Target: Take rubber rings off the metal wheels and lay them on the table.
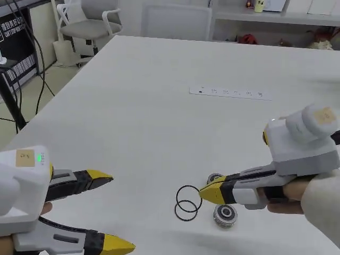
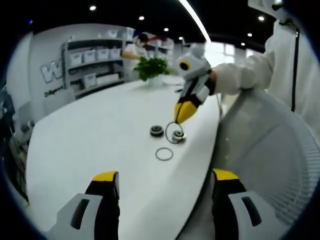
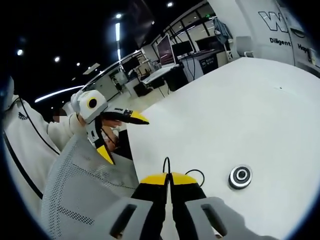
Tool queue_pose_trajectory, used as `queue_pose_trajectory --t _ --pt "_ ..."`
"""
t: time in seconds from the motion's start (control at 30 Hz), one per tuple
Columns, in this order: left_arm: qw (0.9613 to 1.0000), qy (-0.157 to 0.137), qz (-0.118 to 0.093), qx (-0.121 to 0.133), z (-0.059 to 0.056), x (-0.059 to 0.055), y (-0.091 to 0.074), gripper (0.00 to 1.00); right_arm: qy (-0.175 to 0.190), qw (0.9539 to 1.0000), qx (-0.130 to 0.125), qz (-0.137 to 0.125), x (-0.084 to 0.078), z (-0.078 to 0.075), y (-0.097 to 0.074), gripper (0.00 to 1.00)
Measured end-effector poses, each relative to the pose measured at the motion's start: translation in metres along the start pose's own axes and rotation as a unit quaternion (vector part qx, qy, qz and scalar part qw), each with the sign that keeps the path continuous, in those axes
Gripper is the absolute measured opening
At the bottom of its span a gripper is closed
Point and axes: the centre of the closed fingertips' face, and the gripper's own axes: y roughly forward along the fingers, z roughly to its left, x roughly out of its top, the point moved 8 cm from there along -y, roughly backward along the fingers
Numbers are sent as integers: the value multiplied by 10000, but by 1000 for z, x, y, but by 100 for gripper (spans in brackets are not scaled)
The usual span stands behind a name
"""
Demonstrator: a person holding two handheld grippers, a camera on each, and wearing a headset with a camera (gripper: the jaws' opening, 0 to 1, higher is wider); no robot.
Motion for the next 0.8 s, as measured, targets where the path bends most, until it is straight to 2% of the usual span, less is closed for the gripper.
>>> queue_pose_trajectory --t 0.23,0.8 --pt "9999 -74 -95 2 -1 0 1 76 88 9994 -26 335 -13 -5 14 0" --pt "9995 -223 -220 35 0 -2 -2 75 151 9972 -326 654 -25 -26 33 0"
